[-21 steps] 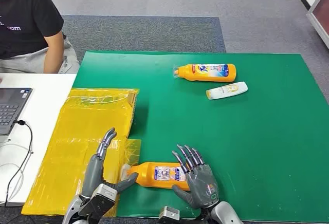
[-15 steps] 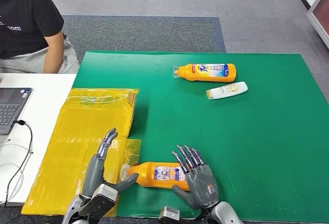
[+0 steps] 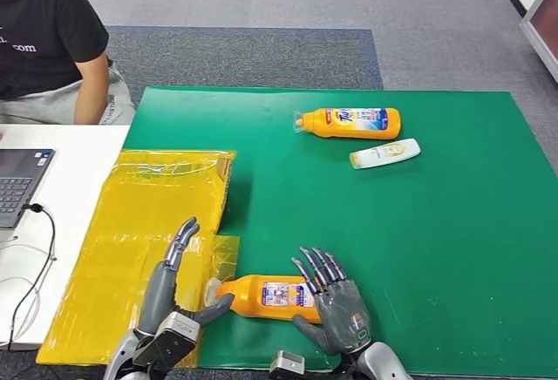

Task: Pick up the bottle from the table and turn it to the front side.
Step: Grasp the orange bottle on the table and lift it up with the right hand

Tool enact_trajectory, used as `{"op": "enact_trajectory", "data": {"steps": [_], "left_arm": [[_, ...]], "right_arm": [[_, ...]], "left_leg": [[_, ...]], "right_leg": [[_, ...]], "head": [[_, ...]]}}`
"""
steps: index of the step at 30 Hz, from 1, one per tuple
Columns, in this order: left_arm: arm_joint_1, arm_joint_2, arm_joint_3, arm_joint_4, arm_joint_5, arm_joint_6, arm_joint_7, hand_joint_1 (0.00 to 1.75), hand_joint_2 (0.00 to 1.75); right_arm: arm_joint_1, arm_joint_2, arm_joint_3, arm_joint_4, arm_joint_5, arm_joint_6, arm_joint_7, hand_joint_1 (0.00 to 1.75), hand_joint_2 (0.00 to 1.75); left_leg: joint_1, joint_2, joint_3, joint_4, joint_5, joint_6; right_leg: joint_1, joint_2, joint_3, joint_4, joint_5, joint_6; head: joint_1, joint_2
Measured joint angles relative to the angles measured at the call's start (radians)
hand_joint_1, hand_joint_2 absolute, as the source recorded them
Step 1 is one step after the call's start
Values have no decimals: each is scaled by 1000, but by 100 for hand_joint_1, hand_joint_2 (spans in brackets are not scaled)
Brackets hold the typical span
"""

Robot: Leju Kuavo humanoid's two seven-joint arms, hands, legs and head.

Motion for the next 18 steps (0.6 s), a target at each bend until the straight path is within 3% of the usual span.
{"op": "enact_trajectory", "data": {"steps": [13, 18], "left_arm": [[0, -1, 0, 0, 0, 0, -6, 0, 175], [0, -2, 0, 0, 0, 0, -7, 0, 175]], "right_arm": [[0, 0, -1, 1, 14, 28, 9, 0, 175], [-4, -2, -6, 6, 39, 134, 60, 0, 175]], "left_leg": [[0, 0, 0, 0, 0, 0], [0, 0, 0, 0, 0, 0]], "right_leg": [[0, 0, 0, 0, 0, 0], [0, 0, 0, 0, 0, 0]], "head": [[0, 0], [0, 0]]}}
